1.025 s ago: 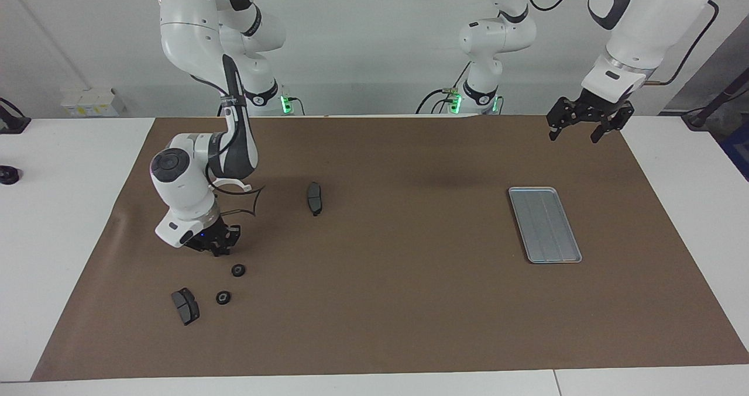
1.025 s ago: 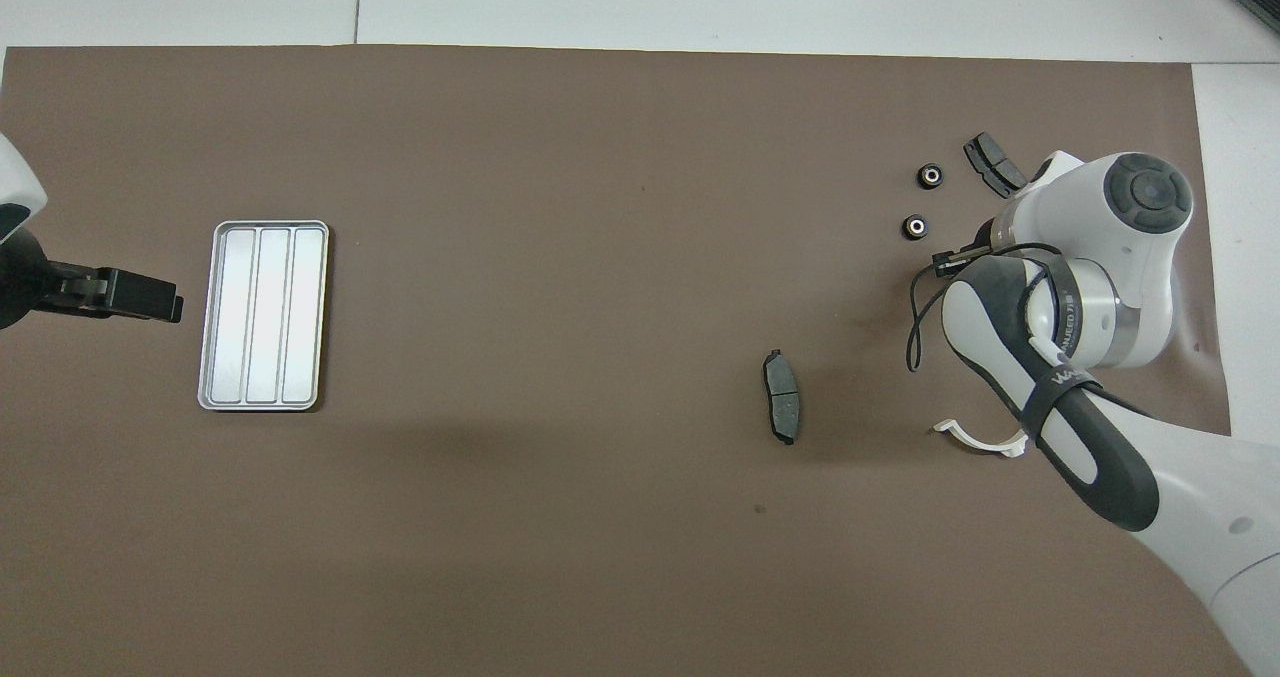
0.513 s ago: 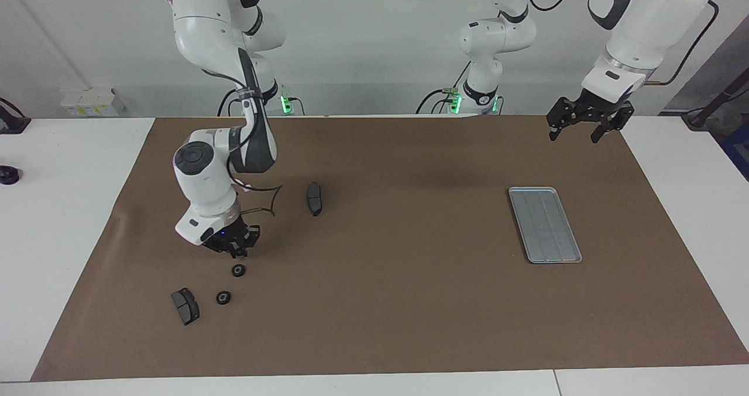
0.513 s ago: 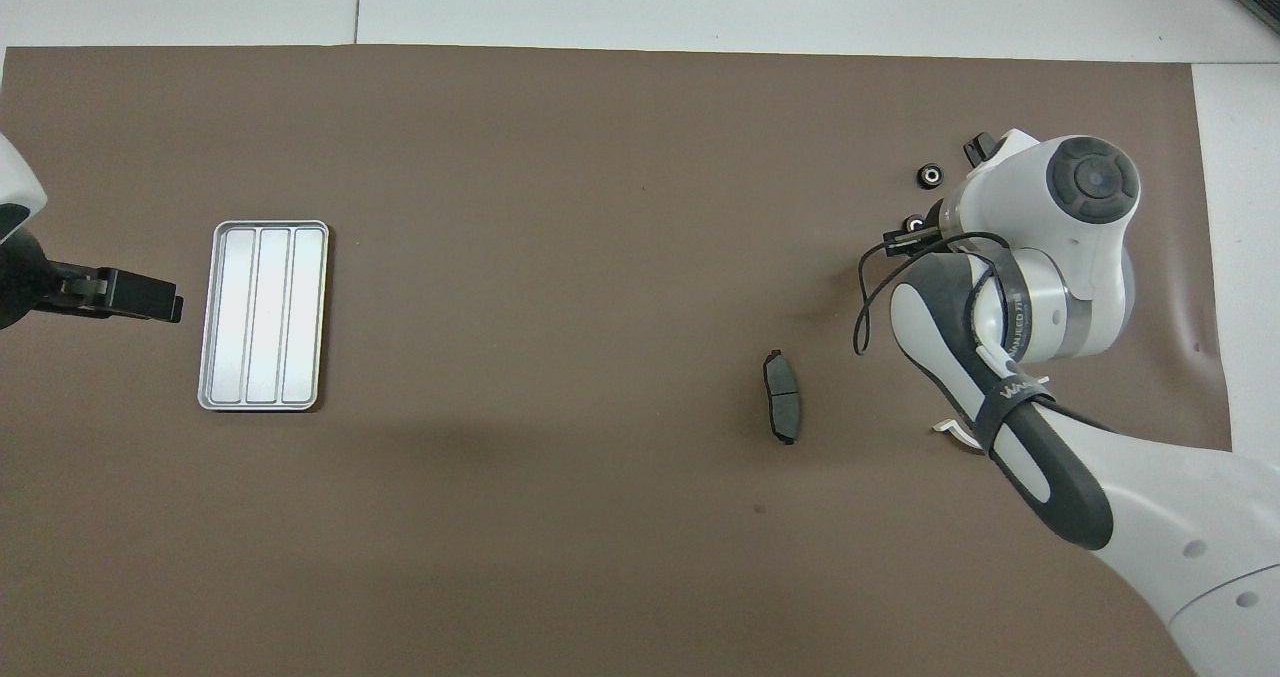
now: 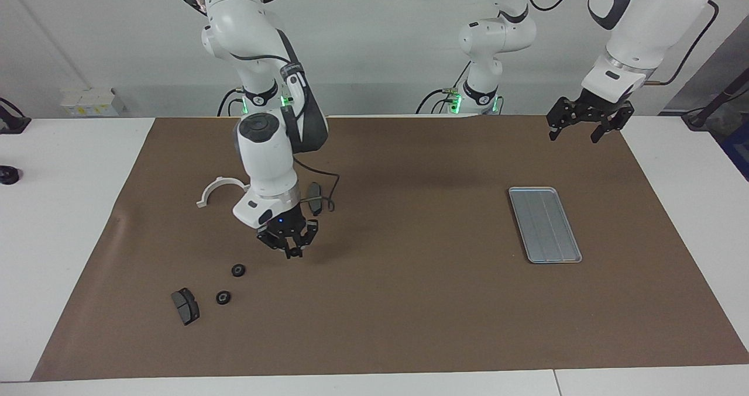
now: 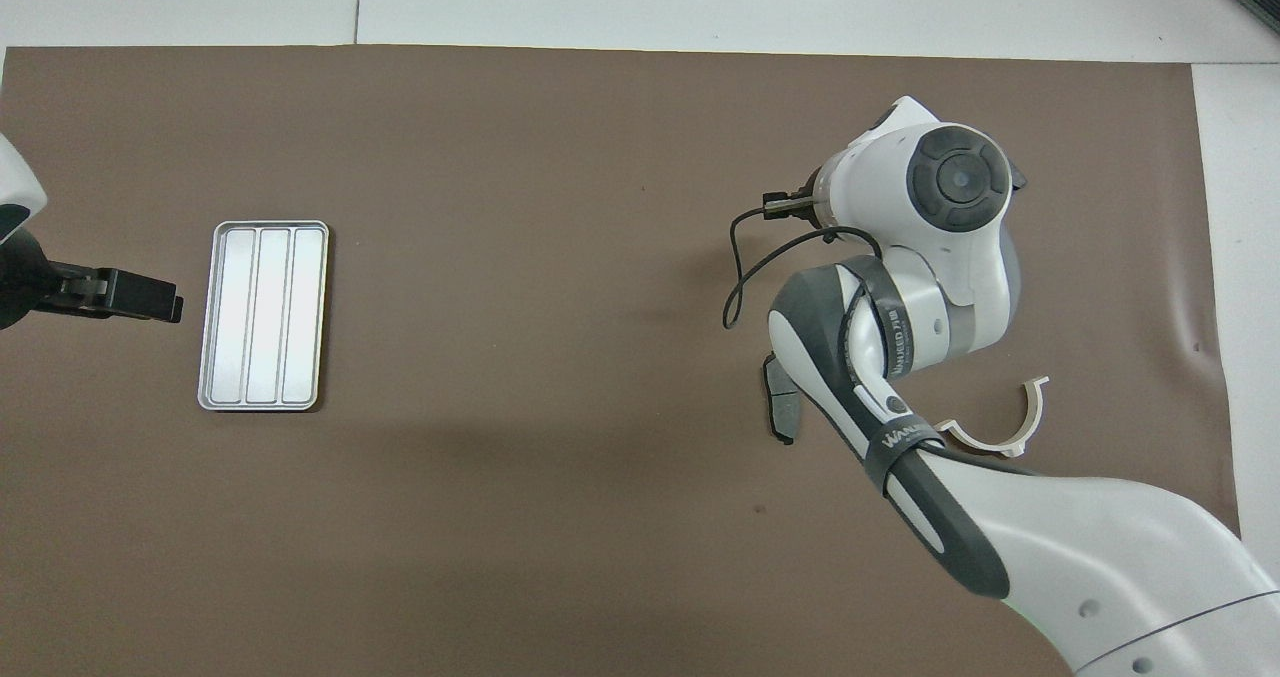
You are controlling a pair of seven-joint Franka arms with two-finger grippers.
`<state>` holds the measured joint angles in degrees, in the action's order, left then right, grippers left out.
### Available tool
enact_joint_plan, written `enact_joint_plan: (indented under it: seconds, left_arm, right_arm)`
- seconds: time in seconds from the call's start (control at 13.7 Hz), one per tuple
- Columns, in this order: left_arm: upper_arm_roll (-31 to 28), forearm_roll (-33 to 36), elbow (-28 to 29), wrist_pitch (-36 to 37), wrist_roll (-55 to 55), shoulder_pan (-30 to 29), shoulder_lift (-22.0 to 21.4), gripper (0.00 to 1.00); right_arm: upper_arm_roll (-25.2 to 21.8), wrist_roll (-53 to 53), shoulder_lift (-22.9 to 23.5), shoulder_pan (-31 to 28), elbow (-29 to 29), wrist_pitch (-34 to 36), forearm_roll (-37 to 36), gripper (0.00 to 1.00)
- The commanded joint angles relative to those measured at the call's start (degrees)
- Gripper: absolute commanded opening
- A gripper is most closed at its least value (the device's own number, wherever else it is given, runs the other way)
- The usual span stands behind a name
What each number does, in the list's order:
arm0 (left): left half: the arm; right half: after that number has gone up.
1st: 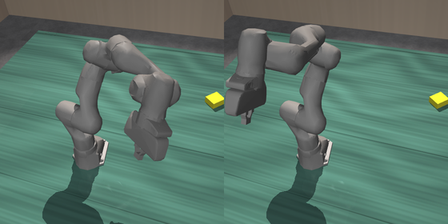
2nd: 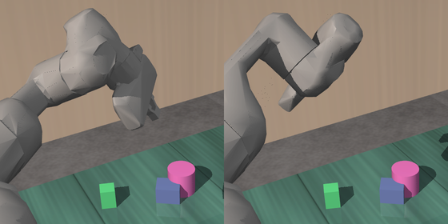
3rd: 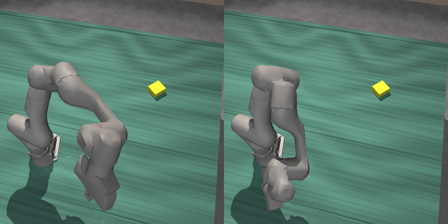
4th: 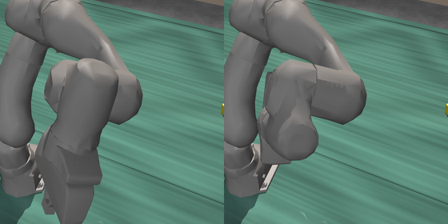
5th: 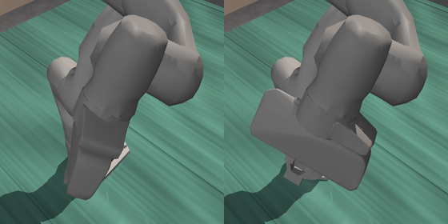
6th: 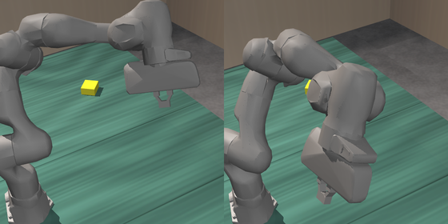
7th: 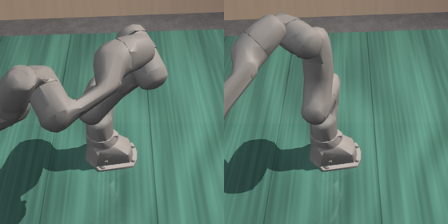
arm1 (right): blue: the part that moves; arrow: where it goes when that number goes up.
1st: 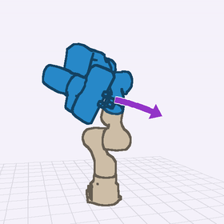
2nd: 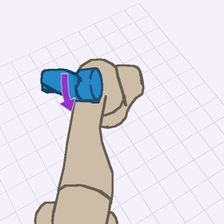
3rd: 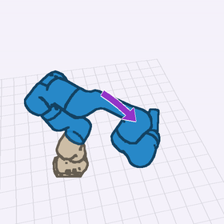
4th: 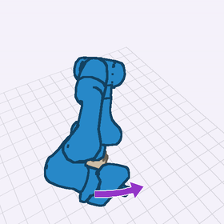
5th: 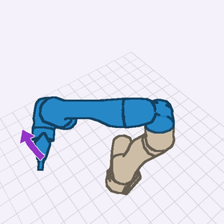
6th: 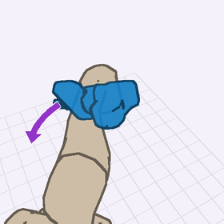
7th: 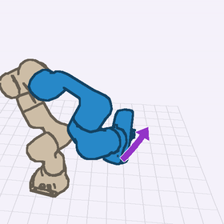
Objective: Pick bearing gear from pile to tray
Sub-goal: 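Carry the gear to mid-table with the right gripper and release it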
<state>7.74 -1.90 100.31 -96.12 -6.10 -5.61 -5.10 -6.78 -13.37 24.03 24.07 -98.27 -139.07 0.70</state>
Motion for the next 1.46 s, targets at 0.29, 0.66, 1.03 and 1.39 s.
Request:
enact_joint_plan:
  seconds: [0.29,0.66,1.03,1.39]
  left_arm:
    - [0.00,0.49,-0.12,0.76,0.56,-0.19,-0.09,1.00]
    - [0.00,0.41,-0.12,0.67,0.56,-0.02,-0.09,1.00]
    - [-0.09,0.41,0.41,0.67,1.00,-0.19,-0.18,1.00]
    - [0.35,0.41,13.50,-21.35,10.91,4.89,-0.37,1.00]
  right_arm:
    - [-0.08,-15.27,8.93,12.04,8.54,-7.34,0.36,0.05]
    - [-0.08,-24.40,11.56,18.99,8.10,-9.90,0.45,0.23]
    - [-0.17,-29.25,12.01,20.85,7.83,-9.73,-0.16,0.87]
    - [-0.96,-20.85,11.31,13.57,8.36,-6.57,-0.61,0.88]
